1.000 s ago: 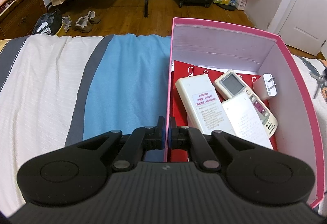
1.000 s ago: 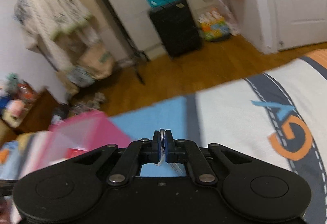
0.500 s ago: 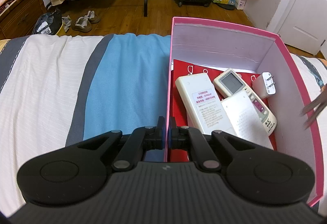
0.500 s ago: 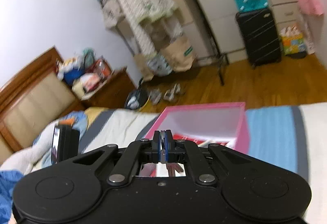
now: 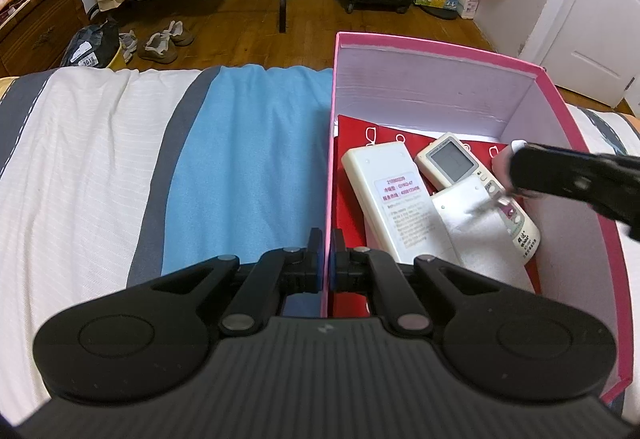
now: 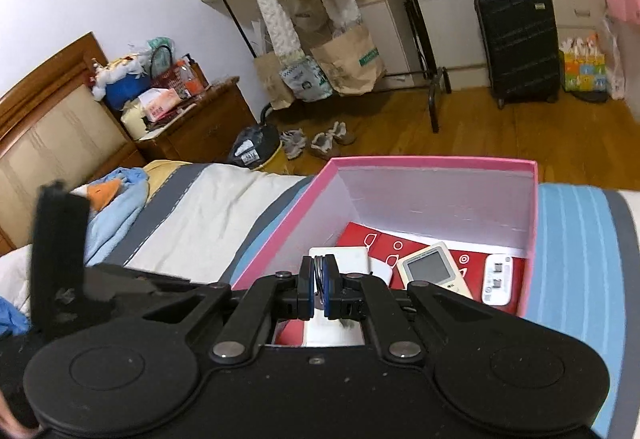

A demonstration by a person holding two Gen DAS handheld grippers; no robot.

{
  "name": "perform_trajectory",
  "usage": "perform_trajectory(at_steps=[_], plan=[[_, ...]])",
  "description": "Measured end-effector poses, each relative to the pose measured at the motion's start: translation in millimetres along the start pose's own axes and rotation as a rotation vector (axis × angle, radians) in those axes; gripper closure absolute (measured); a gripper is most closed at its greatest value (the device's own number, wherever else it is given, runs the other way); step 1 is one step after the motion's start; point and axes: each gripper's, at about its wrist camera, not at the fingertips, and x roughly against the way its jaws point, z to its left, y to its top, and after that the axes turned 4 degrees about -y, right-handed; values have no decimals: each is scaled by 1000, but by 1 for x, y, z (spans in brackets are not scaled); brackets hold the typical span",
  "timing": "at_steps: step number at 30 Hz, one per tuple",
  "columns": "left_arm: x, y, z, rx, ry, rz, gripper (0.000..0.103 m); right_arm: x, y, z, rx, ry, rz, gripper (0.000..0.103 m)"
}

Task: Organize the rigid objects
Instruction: 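Carry the keys into the pink box and open the right tool, then open the left tool off the box wall while the right tool withdraws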

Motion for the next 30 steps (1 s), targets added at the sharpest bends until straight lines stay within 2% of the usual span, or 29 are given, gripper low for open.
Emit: perform_trajectory(at_steps=[5, 11, 18, 30], plan=[[-1, 1, 2, 2, -3, 4, 100, -9, 4, -8, -64, -5, 11, 80], [-3, 2, 2, 2, -3, 8, 100, -1, -1, -14, -66, -35, 13, 74], [-5, 2, 2, 3, -4, 8, 100, 8, -1, -19, -92, -55, 20, 71], [-6, -1, 2, 22, -5, 15, 100, 67, -16, -10, 1, -169, -34, 65]])
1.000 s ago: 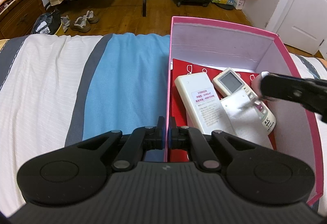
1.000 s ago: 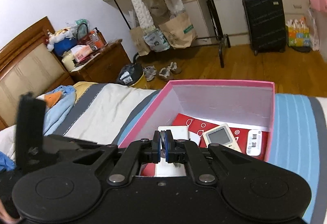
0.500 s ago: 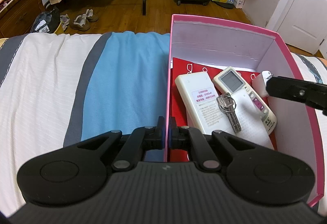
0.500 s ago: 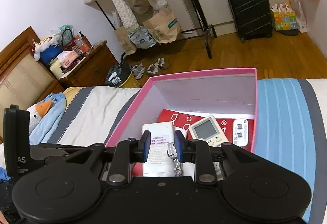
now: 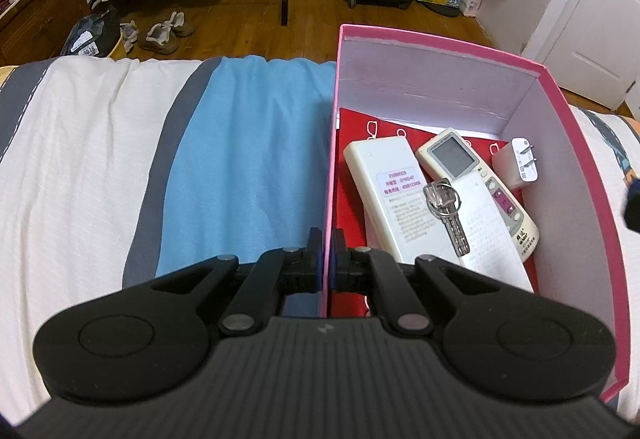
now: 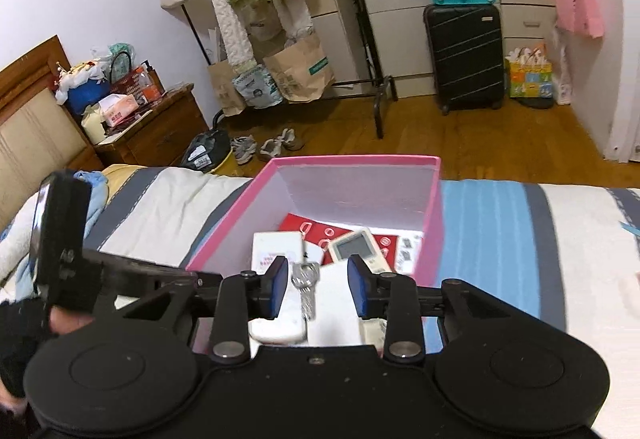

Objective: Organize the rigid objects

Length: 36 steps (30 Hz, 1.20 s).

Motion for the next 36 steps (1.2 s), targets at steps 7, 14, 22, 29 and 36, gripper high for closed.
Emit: perform_trajectory(at_steps=[7, 14, 22, 29, 36], plan=[[25, -2, 5, 27, -26, -32, 99, 33, -6, 2, 11, -17, -25, 65], [73, -17, -14, 18, -63, -109, 99, 77, -13, 11, 59, -54, -97, 64], [138, -51, -55, -62, -65, -219, 98, 127, -23, 4, 62, -73, -166, 63], [168, -89, -95, -101, -36, -261, 95, 161, -50, 1, 122, -132, -192, 63], [187, -120, -126, -130, -52, -265, 76, 185, -77, 1, 113, -188, -222, 57]])
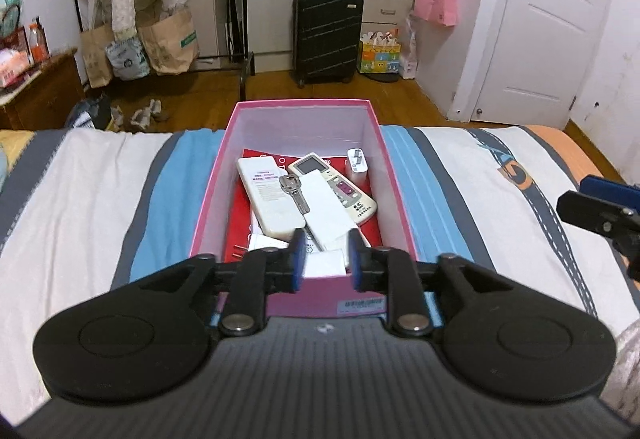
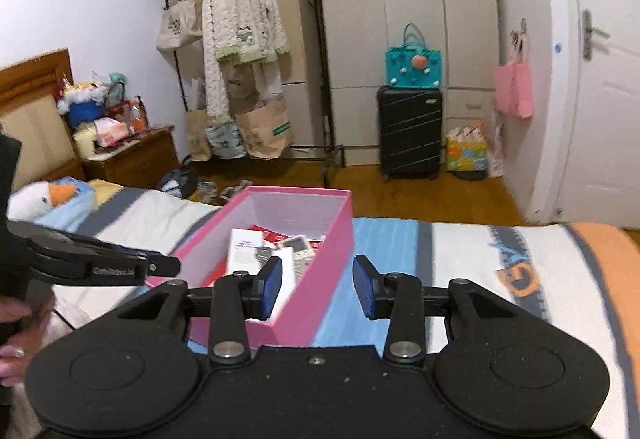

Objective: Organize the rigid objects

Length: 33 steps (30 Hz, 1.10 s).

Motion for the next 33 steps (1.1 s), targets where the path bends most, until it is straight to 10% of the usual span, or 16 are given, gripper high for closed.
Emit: perform_trajectory(at_steps=[11, 17, 33], plan=[[33, -20, -21, -26, 60, -37, 56, 20, -21, 7, 13, -32, -21, 46], [34, -32, -25, -34, 78, -15, 44, 17, -28, 6, -6, -70, -38, 0], [41, -42, -37, -35, 123, -73, 0, 23, -31, 5, 15, -165, -46, 0]])
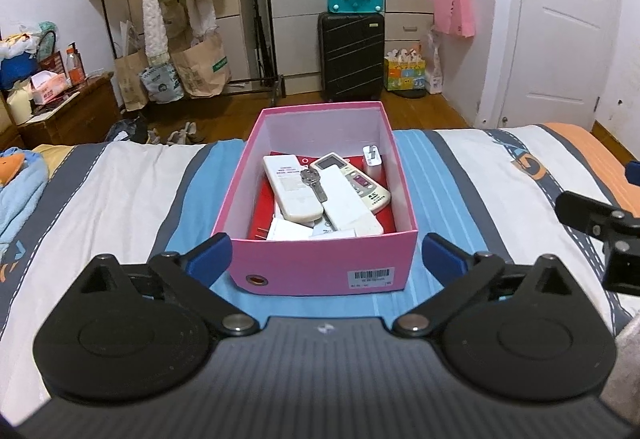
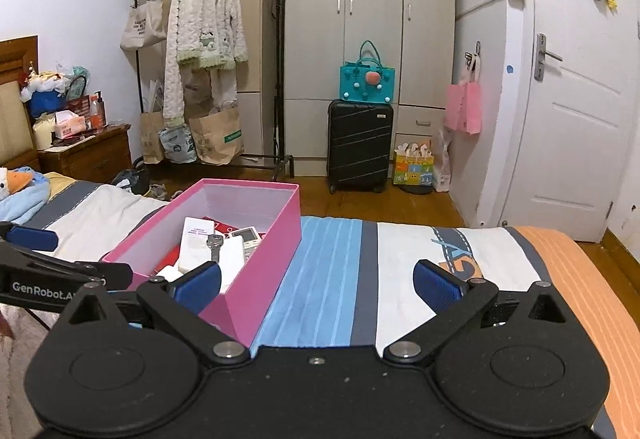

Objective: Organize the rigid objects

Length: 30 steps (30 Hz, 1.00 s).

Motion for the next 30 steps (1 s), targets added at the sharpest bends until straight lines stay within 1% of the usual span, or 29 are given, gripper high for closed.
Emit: perform_trajectory(at_steps=[5, 10, 13, 17, 20, 22, 30], plan=[[1, 0, -4, 6, -6, -11, 0, -2, -2, -2, -14, -6, 31, 0], [1, -1, -6, 16, -15, -8, 0, -5, -6, -4, -24, -14, 39, 0], [0, -1, -8, 10, -8, -5, 0, -6, -7, -5, -23, -19, 42, 0], [-5, -2, -9, 15, 5, 18, 0, -6, -7, -7, -25, -24, 40, 0], [-15, -3, -12, -19, 35, 55, 0, -5, -6, -7, -37, -23, 39, 0], [-19, -5, -13, -17, 39, 65, 0, -4, -6, -9, -41, -12, 41, 0], [-20, -9, -14, 0, 20, 47, 0, -3, -7, -10, -38, -21, 33, 0]])
